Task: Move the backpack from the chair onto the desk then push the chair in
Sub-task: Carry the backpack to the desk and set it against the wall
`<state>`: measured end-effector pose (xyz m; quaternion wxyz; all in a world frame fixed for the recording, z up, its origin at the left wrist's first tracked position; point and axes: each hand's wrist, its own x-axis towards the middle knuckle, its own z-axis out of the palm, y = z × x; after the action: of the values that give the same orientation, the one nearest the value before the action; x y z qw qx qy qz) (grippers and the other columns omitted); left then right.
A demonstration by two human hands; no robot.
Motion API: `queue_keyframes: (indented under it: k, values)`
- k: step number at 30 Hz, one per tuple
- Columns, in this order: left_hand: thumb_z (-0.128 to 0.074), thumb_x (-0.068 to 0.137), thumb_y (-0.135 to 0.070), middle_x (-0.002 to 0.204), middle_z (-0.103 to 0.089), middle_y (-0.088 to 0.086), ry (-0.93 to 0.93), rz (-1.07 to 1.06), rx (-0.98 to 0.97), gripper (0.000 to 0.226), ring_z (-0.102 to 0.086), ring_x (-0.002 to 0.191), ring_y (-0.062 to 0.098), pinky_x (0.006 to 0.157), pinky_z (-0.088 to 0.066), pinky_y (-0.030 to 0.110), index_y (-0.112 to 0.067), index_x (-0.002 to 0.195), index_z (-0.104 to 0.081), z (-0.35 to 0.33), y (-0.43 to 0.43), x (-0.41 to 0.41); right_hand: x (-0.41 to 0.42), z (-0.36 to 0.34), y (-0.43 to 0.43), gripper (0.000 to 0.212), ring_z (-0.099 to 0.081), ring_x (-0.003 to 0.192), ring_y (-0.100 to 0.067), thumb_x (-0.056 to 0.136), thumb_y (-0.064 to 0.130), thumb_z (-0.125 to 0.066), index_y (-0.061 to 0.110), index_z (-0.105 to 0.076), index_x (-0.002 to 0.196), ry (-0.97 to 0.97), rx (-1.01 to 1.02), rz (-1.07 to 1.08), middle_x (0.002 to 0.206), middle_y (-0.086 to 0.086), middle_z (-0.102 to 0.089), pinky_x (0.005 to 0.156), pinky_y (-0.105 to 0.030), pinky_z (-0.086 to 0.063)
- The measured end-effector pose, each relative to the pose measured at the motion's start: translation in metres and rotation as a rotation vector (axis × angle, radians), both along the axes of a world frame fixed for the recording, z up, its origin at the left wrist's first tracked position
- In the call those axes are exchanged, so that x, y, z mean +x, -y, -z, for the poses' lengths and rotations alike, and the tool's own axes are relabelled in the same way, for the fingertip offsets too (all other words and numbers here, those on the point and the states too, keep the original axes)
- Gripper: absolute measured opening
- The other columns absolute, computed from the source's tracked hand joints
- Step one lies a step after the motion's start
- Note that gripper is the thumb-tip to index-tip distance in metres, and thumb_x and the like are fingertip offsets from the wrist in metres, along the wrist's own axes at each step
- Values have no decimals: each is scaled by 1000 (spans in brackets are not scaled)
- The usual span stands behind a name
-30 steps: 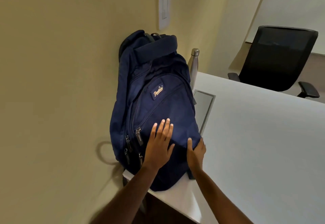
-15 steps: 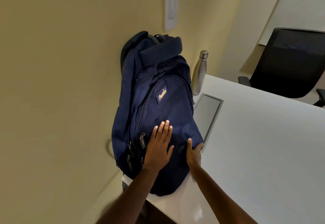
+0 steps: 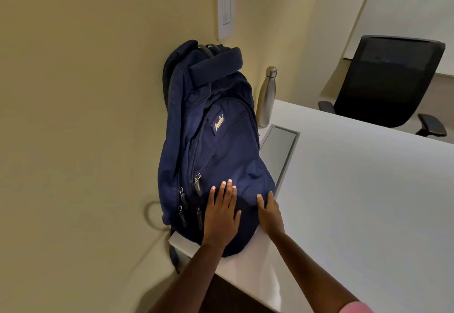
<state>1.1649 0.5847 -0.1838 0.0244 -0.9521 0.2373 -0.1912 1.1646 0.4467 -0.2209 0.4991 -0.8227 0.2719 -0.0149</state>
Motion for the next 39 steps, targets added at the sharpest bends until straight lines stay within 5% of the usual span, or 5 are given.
queue_keyframes:
  k: [7, 11, 17, 23, 39]
  values:
    - [-76, 62, -44, 124, -64, 7, -19, 104, -52, 67, -59, 115, 21, 112, -18, 37, -10, 117, -61, 11, -37, -43, -55, 6, -27, 57, -36, 136, -31, 98, 40, -34, 15, -20, 146, -53, -303, -68, 151, -13, -29, 109, -46, -38]
    - [-77, 57, -47, 122, -65, 5, -117, 75, -58, 69, -61, 113, 18, 93, -50, 40, -12, 115, -64, 17, -60, -70, -88, 9, -52, 56, -30, 140, -27, 97, 43, -33, 18, -19, 145, -72, -473, -81, 155, -5, -23, 111, -44, -32]
    - [-62, 68, -40, 120, -65, 11, -97, 113, -133, 57, -58, 116, 23, 105, -39, 41, -7, 114, -63, 29, -92, -106, -135, 9, -87, 62, -2, 148, -25, 97, 49, -22, 20, -3, 149, -227, -657, -157, 160, -6, -2, 118, -44, -14]
    - [-23, 96, -46, 157, 6, 10, -432, -25, -23, 67, 8, 144, 24, 117, 5, 43, -11, 144, 7, 37, -108, -144, -191, -1, -109, 59, 7, 147, -24, 99, 44, -17, 18, 4, 148, -262, -725, -258, 160, -7, 6, 120, -44, -5]
    - [-12, 96, -47, 156, 12, 11, -456, -101, -9, 65, 12, 144, 23, 117, 4, 43, -9, 142, 14, 29, -140, -334, -375, -7, -133, 60, 9, 147, -22, 99, 47, -17, 19, 1, 148, -244, -752, -376, 160, -6, 4, 120, -44, -4]
